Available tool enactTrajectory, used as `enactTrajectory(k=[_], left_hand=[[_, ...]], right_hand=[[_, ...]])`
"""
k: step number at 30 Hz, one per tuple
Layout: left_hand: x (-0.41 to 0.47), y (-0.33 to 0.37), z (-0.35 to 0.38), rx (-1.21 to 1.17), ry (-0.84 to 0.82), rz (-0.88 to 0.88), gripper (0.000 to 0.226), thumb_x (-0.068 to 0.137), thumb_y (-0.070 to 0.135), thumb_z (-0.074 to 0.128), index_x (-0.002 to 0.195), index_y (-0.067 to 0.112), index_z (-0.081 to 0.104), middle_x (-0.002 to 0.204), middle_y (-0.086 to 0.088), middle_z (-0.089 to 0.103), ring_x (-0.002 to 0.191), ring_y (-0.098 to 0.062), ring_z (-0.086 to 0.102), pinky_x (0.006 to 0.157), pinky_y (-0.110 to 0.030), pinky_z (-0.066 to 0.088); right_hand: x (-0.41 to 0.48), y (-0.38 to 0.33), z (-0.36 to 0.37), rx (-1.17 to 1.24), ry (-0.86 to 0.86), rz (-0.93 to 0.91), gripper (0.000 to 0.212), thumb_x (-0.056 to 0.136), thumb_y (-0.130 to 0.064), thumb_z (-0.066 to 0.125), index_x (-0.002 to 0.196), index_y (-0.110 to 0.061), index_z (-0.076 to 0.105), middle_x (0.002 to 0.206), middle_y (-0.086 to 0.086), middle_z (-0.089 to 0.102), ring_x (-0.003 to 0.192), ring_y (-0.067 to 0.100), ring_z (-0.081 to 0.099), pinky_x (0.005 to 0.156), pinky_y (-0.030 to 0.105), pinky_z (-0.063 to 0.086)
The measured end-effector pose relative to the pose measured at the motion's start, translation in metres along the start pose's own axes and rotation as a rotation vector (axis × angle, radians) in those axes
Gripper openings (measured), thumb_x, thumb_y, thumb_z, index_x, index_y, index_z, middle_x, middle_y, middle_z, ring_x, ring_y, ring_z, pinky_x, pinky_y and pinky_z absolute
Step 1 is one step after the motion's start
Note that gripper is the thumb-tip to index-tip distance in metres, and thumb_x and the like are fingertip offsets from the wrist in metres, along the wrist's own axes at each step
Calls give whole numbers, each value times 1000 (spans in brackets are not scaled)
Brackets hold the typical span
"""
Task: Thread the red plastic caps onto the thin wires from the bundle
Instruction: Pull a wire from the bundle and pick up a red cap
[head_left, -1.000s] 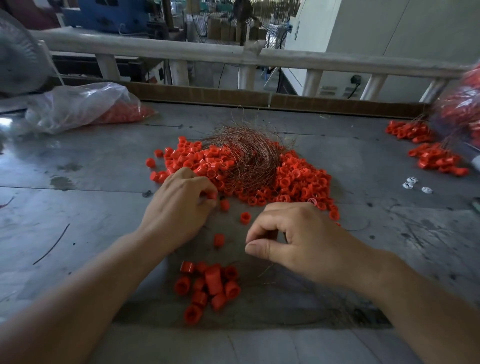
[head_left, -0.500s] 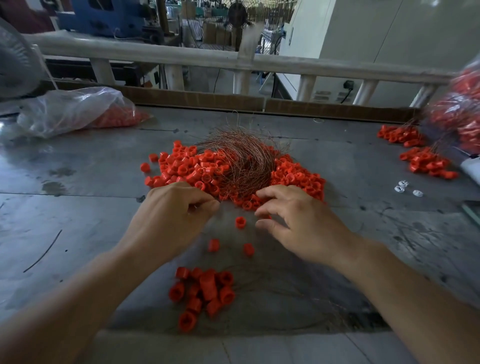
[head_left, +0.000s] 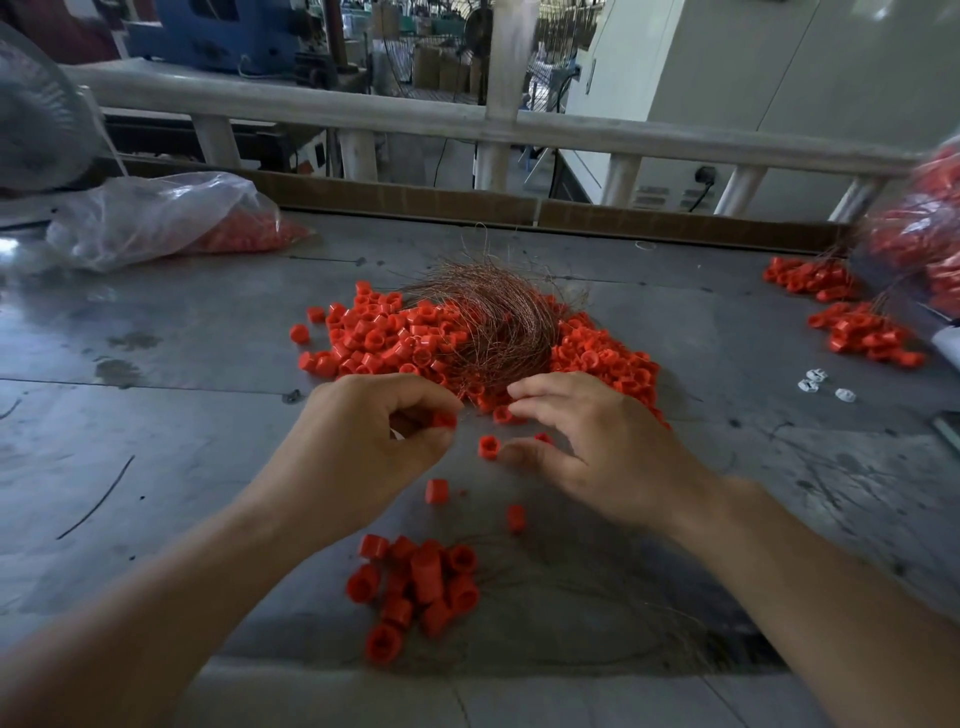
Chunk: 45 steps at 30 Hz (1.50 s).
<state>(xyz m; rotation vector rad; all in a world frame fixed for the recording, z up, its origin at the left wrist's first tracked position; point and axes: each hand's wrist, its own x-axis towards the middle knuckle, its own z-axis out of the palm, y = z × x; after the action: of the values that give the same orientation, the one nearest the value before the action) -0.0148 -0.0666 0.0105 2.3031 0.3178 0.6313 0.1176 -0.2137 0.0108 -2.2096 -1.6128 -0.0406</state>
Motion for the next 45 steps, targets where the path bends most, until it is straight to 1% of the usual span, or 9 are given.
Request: enactTrajectory(k=[2,4,9,15,19,25,37,42,45], left_hand=[[0,-1,0,-48,-14,-15,35,73,9,72,77,42,63,85,32,63,73,8,61,66,-2,44],[1,-2,0,-111,-30,-35,34,71,7,73,77,39,65,83,25,66,70,4,63,66,-7,49],[1,-1,-1,-253,-83,-78,30,66,2,75,73,31,70,79,12,70,67,-4,66,70,-18,55],[0,7,-1,-359,-81,-66,40,65,-4,74,82,32,68,81,10,71,71,-7,68,66,-14,53],[-1,14,-1,-478,-102,-102,39,61,-7,73,79,27,70,77,6,72,66,-7,68,61,-14,53],[-4,20,-2,-660,-139,-126,30,48,16,69,76,27,74,75,0,73,68,-12,70,60,-14,53],[-6,20,-1,-670,-153,-84,39,44,31,72,82,21,71,76,-3,73,74,-16,71,65,-19,55],[-7,21,4,-605,-112,-71,36,44,37,71,78,27,70,80,-2,73,73,-20,70,67,-32,58],[-7,22,4,-597,-109,-52,35,46,37,71,79,26,70,77,4,72,71,-15,70,66,-29,58]], right_hand=[[-2,0,-3,-2,148,-61,39,83,-40,59,100,-6,69,107,4,66,103,15,56,89,12,34],[-4,-1,-6,53,330,-102,19,77,-14,63,92,-5,69,90,3,69,87,13,62,79,18,45],[-8,-3,-20,202,564,-61,14,79,-11,63,93,-9,64,82,-13,63,79,7,62,74,20,49],[-14,-10,-37,202,731,-258,15,82,-3,64,90,-15,59,80,4,58,77,9,56,73,15,45],[-17,-18,-34,166,691,-277,12,82,-4,62,91,-9,66,78,6,54,74,7,52,70,12,42],[-17,-22,-23,169,566,-203,12,82,-2,61,89,-5,69,83,4,62,79,6,56,72,13,45],[-19,-31,-17,335,484,-100,13,77,-8,63,83,-19,61,72,-16,56,67,3,56,59,14,46],[-18,-38,-13,440,465,-96,19,76,-8,63,80,-23,54,70,-17,55,66,1,56,60,8,44],[-18,-40,-10,466,433,-102,18,75,-6,64,79,-21,55,69,-16,55,66,-1,55,59,9,44]])
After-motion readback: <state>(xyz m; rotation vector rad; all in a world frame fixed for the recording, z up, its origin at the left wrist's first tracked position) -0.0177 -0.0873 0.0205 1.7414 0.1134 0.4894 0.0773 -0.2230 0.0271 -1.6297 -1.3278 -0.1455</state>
